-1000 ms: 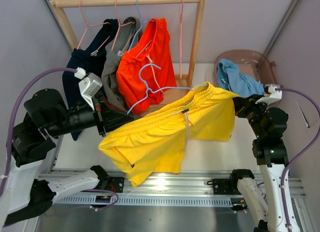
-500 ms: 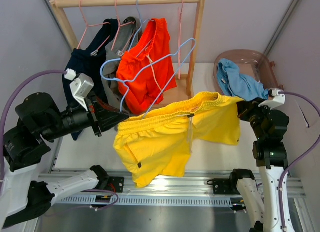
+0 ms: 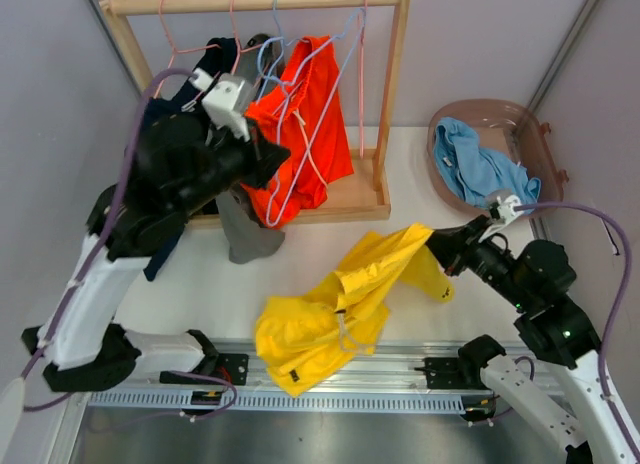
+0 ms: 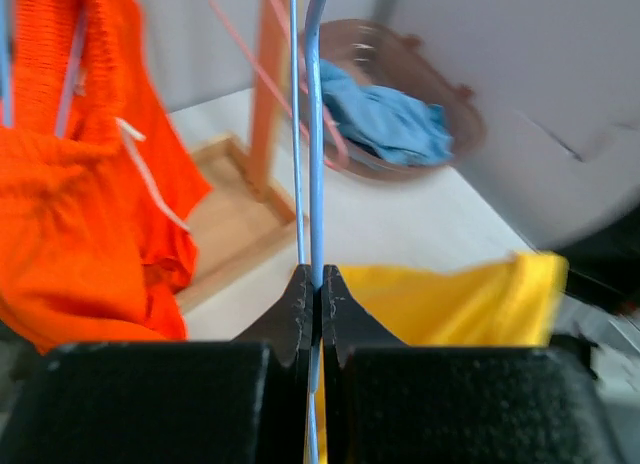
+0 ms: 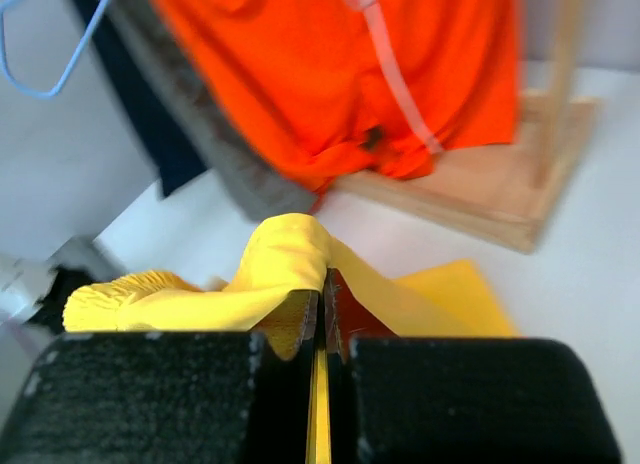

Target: Remove the shorts from the hanger

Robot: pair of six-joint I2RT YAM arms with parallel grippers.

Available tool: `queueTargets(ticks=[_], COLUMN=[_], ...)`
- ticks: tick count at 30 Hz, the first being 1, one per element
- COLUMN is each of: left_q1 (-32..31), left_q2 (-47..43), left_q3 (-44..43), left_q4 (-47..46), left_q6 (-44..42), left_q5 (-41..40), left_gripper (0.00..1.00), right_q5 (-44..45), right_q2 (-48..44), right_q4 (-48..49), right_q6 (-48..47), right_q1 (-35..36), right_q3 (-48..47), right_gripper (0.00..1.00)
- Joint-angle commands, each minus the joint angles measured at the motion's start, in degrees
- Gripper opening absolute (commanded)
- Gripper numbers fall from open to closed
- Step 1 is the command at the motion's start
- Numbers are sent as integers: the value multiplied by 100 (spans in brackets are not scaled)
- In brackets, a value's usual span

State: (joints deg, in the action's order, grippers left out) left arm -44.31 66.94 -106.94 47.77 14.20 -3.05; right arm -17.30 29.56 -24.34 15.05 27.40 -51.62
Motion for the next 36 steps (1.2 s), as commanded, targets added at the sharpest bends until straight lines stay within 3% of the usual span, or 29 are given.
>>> queueTargets(ticks=[1, 3, 6, 11, 14, 19, 23, 25, 29, 31, 33, 36], left_q1=[-25, -25, -25, -25, -25, -25, -25, 2, 55, 107, 203, 326], left_q2=[513, 444, -92, -523, -446, 327, 1188, 1803, 2429, 2421, 2316, 2192], left_q3=[-732, -627, 259, 1121, 1201, 412, -825, -1624, -2200, -2026, -1718, -1462], left_q4=[475, 715, 690, 629, 322, 180, 215, 320, 585, 488, 348, 303], left_q6=[-22, 91, 241, 312, 224, -48, -250, -329, -295, -260, -189, -110], left_q5=[-1625, -2014, -2384, -2473, -2297, -2016, -1884, -1901, -1770, -1708, -1594, -1418], left_gripper=[0, 0, 0, 0, 0, 0, 0, 0, 0, 0, 0, 0], right_q5=[2215, 2817, 3635, 4085, 4173, 4717, 5087, 5201, 5369, 5159, 4338, 3465], right_q2=[-188, -100, 66, 269, 234, 365, 1347, 1630, 2368, 2974, 3727, 4521], right_q4=[-481, -712, -923, -933, -871, -81, 569, 1201, 2588, 3083, 2901, 2698], right_q6=[-326, -537, -705, -731, -688, -1082, -1828, -2443, -3629, -4053, -3940, -3002], right_q1=[117, 117, 117, 117, 117, 117, 117, 117, 29, -207, -1057, -2639], right_q3=[-901, -1244, -1816, -2256, -2239, -2352, -3063, -3485, -4136, -4487, -5268, -6446], right_gripper=[0, 0, 0, 0, 0, 0, 0, 0, 0, 0, 0, 0])
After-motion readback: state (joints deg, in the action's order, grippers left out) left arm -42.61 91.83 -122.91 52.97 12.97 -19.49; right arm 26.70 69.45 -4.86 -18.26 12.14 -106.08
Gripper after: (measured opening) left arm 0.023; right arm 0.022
